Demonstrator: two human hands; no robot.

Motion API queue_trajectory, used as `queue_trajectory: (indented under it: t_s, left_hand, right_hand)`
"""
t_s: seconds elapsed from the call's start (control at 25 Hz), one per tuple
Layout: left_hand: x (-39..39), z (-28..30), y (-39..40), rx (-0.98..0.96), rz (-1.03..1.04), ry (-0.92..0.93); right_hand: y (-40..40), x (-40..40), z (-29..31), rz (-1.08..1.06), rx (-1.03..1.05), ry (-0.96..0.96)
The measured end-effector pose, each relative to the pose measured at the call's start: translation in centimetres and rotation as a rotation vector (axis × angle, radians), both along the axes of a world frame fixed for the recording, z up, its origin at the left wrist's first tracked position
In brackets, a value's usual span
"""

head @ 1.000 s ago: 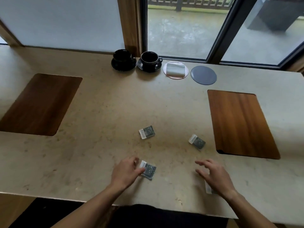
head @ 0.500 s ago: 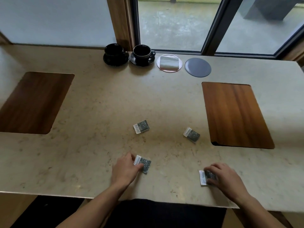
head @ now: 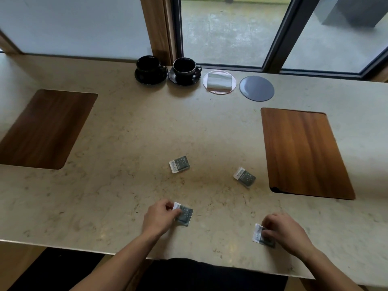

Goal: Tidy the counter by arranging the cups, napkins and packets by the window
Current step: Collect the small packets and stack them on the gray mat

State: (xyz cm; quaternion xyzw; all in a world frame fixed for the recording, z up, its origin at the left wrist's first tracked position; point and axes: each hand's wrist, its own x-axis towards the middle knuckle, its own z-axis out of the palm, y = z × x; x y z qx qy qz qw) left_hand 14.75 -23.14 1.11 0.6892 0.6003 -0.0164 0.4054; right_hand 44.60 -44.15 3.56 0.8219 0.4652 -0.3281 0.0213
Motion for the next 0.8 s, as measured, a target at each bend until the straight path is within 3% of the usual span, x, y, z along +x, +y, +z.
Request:
queue_trajectory:
  t_s: [0.36, 0.56, 0.8]
  left_hand:
    - [0.8, 0.4, 0.9, -0.211, 0.231, -0.229]
    - [3.2, 1.2, 4.0, -0.216, 0.446, -0.412]
    - [6.8, 0.8, 9.1, -0.105, 0.574, -0.360]
  right_hand:
    - [3.7, 2.3, 0.6, -0.026, -0.029, 0.197]
    - [8.7, 4.5, 2.4, -0.011, 0.060, 0.278]
    - [13.6, 7.2, 2.0, -0.045, 0.105, 0.316]
